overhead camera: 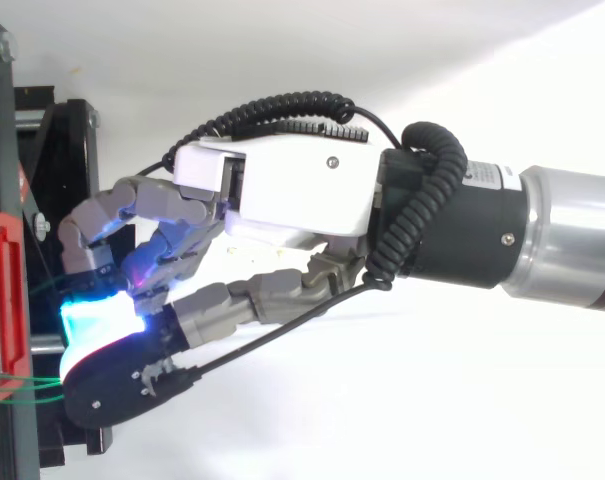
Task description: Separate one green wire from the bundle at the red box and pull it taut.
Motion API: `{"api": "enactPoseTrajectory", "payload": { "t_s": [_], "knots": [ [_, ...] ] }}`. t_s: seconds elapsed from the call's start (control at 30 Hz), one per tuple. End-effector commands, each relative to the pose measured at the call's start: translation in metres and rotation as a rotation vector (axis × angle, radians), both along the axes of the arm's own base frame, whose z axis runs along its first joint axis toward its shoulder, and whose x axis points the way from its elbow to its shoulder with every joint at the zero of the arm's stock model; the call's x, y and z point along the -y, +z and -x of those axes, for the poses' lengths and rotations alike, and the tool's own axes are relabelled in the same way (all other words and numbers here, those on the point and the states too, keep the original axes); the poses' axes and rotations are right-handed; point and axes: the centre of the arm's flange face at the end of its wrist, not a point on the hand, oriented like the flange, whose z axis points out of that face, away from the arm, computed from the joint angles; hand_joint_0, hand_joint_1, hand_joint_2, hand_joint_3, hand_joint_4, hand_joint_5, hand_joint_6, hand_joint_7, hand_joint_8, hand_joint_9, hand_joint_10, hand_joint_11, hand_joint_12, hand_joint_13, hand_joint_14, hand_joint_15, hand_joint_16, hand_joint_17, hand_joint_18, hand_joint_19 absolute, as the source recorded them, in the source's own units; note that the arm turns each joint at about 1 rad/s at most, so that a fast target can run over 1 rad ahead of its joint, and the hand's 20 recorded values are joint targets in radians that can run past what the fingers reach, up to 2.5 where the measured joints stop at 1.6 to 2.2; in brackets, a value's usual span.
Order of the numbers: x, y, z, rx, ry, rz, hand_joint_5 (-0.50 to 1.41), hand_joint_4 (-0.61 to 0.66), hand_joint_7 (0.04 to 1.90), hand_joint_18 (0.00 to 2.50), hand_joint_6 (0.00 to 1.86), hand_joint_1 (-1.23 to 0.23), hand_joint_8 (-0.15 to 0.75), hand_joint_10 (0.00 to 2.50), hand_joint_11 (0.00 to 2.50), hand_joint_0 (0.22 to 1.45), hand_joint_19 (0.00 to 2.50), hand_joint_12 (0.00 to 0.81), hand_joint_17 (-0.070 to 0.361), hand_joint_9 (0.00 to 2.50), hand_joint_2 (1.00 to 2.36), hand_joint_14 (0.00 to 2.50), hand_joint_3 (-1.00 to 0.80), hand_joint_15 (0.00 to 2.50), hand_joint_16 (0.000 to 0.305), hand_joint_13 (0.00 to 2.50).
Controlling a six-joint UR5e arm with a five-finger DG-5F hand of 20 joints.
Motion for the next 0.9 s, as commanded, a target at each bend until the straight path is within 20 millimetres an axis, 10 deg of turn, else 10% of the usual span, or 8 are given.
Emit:
{"api": "enactPoseTrajectory", "payload": {
  "t_s": [0.0, 0.4, 0.87],
  "knots": [
    [-0.001, -0.008, 0.002, -0.012, 0.001, 0.001, -0.21, 0.27, 1.14, 0.91, 0.83, -0.47, 0.372, 0.02, 0.72, 0.51, 0.42, 0.404, 0.151, 0.90, 1.00, 0.02, -0.50, 0.56, 0.067, 1.06],
    [0.006, -0.052, 0.006, 0.090, -0.014, -0.055, -0.17, 0.25, 1.36, 0.88, 0.52, -0.46, 0.368, 0.02, 0.59, 0.49, 0.37, 0.425, 0.152, 0.84, 1.00, 0.01, -0.50, 0.44, 0.068, 0.98],
    [0.012, -0.071, 0.008, 0.140, -0.064, -0.002, -0.18, 0.25, 1.18, 0.87, 0.50, -0.40, 0.376, 0.02, 0.56, 0.48, 0.36, 0.430, 0.155, 0.84, 1.00, 0.01, -0.50, 0.40, 0.069, 0.99]
  ]
}}
